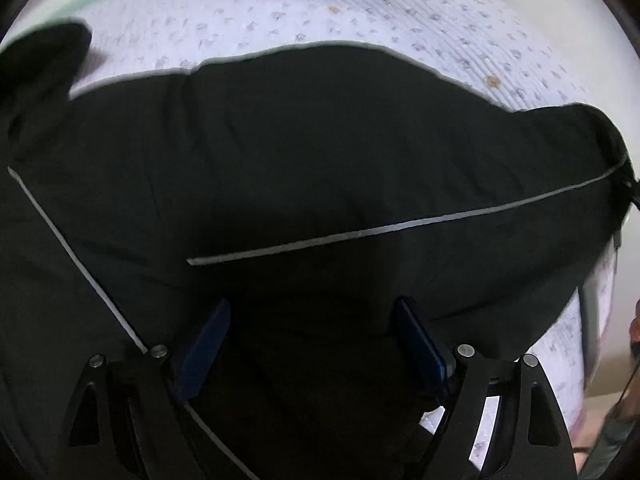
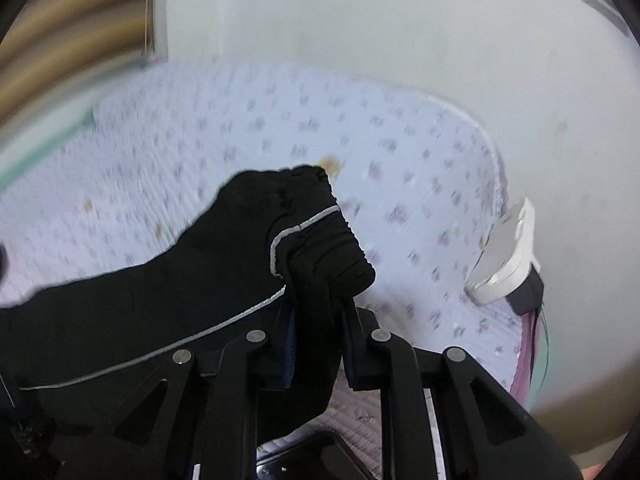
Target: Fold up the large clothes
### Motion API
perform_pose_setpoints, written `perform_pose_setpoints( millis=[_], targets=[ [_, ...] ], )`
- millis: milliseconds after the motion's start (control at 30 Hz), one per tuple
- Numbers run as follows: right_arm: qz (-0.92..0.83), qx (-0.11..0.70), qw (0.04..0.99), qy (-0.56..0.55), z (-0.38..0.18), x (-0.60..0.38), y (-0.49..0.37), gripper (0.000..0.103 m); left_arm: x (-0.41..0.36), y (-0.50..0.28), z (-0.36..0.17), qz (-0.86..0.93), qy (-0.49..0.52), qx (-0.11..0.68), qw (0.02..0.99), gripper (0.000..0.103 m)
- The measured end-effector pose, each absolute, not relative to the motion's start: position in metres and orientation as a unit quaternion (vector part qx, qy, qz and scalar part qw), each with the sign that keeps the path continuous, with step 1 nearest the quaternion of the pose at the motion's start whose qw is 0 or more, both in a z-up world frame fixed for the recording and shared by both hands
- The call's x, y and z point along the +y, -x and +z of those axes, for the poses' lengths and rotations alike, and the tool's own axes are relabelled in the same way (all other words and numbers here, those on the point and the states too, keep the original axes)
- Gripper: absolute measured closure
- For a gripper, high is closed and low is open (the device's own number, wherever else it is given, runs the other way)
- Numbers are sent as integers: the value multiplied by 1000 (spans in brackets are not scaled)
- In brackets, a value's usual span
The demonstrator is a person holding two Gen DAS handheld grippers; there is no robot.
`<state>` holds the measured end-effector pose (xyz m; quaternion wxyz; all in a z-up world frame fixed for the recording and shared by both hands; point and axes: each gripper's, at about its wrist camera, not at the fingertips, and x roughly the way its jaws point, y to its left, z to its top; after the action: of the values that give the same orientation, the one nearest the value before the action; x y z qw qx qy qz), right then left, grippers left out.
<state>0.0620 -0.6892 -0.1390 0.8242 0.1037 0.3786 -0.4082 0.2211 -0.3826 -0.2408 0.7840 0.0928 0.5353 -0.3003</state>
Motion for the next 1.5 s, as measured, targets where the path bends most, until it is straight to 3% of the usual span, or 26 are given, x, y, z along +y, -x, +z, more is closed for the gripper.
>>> perform_pose_setpoints(
  millis=[100,233,600,933,1333,1400,1500],
  targets=[
    [-396,393,825,-92,-144,-676,-63,83,-369,-212,-216,-323,-74,545,770,18],
    [-319,375,864,-106,-117,-636,-70,83,-319,-200,-167,-314,-47,502,804,18],
    [-120,351,929,-9,-57,-406,-130,83,-114,-137,-73,-224,-14,407,885,18],
    [50,384,922,31,-93,-207,-181,83,42,-140,-120,-165,51,412,895,18],
    [117,504,854,48,-230,-96,-239,80,86,-156,-176,-149,113,444,876,18],
    [115,520,845,52,-251,-95,-241,77,89,-160,-179,-155,122,454,869,18],
    [149,513,844,47,-246,-97,-236,57,91,-166,-184,-160,126,466,861,18]
  ],
)
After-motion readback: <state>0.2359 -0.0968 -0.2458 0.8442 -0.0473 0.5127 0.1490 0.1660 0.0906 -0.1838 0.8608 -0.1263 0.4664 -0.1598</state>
